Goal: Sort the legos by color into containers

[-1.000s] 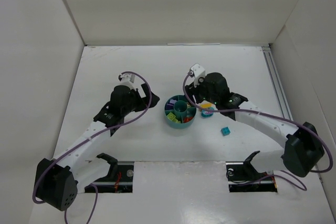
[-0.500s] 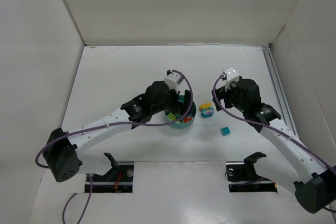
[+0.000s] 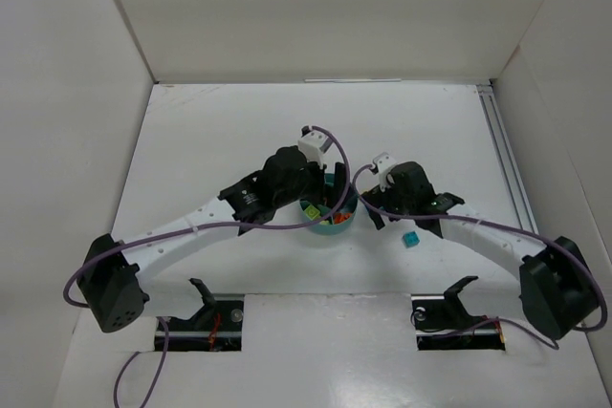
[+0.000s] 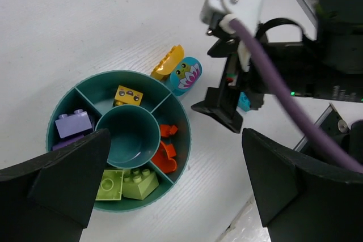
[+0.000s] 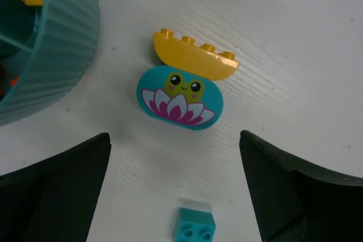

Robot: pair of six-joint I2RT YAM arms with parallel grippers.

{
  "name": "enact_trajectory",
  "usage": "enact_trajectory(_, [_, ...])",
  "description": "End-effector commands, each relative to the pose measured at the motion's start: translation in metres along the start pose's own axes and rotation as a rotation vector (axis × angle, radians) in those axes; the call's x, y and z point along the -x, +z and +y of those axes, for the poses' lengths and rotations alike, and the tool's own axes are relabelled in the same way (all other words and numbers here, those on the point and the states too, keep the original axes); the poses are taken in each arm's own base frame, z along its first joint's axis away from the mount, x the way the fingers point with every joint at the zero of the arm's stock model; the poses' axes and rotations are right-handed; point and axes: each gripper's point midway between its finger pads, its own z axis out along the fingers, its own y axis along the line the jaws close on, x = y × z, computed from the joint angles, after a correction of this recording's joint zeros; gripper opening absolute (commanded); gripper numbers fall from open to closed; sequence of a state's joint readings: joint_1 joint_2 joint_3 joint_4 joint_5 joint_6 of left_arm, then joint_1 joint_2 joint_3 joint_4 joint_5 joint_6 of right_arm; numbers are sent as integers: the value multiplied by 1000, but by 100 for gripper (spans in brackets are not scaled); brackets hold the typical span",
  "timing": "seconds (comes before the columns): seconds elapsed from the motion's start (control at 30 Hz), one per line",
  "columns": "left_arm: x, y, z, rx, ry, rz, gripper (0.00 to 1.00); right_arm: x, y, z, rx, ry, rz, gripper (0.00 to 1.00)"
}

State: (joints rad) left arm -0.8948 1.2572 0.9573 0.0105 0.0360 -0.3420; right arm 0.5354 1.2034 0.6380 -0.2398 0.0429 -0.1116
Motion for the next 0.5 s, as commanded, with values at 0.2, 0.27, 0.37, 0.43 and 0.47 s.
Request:
enact_trajectory(0.2, [20, -16, 0, 16, -15, -82, 100, 30, 29, -9, -112, 133, -94, 100])
enact_trajectory(0.27, [21, -16, 2, 24, -15, -85, 100, 30, 32, -12, -118, 152, -118, 100])
enact_trajectory(0.37, [21, -16, 2, 24, -15, -85, 100, 28, 41, -11, -107, 157, -114, 100])
enact_trajectory(0.43, [21, -16, 2, 24, -15, -85, 100, 25, 46, -7, -83, 155, -103, 100])
enact_trajectory(0.47, [21, -16, 2, 24, -25, -85, 100, 27, 48, -7, -83, 155, -102, 100])
